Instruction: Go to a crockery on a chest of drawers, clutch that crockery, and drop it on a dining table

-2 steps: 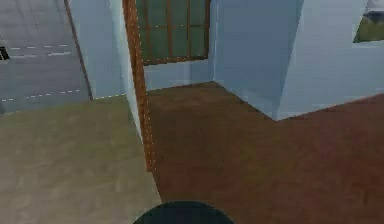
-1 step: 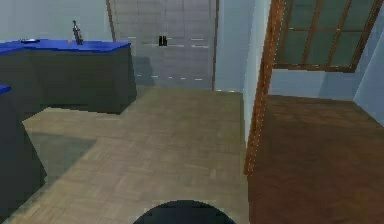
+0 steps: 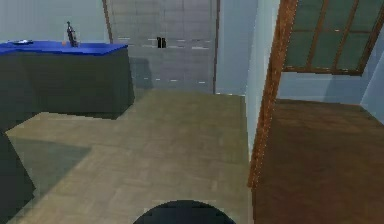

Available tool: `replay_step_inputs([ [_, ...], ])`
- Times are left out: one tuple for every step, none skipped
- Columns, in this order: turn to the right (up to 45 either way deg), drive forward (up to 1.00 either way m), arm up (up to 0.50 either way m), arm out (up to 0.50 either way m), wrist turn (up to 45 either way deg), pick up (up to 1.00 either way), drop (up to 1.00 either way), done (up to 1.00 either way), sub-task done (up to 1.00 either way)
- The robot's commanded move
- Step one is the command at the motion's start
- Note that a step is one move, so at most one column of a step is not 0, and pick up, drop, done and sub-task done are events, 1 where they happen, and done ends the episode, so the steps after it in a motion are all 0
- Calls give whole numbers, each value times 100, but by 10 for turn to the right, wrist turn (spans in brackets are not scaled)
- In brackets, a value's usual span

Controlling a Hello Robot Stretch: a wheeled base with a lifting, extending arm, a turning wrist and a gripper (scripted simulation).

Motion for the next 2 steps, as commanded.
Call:
replay_step_inputs([
  [450, 0, 0, 0, 0, 0, 0, 0, 0],
  [390, 0, 0, 0, 0, 0, 0, 0, 0],
])
